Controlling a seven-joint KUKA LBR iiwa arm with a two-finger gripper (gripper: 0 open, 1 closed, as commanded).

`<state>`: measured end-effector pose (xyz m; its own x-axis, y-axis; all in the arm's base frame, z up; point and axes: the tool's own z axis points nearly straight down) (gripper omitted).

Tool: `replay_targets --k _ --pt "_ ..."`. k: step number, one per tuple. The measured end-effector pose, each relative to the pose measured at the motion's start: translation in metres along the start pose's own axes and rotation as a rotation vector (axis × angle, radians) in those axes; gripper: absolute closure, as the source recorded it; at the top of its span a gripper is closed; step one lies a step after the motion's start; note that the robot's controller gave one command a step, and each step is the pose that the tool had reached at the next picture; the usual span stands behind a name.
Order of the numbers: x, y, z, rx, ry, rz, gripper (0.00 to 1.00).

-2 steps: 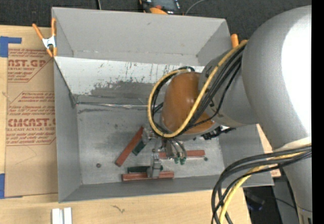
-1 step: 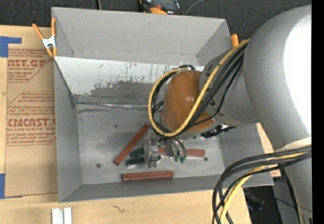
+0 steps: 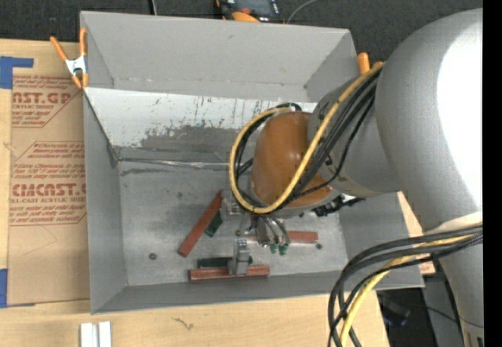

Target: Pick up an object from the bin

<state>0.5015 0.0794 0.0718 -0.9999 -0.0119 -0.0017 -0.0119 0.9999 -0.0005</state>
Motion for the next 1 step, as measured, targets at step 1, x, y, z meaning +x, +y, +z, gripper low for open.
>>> replay_targets --k 1 --pt "-0.0428 0.0745 -0.0037 -0.005 -0.003 0.052 0.0"
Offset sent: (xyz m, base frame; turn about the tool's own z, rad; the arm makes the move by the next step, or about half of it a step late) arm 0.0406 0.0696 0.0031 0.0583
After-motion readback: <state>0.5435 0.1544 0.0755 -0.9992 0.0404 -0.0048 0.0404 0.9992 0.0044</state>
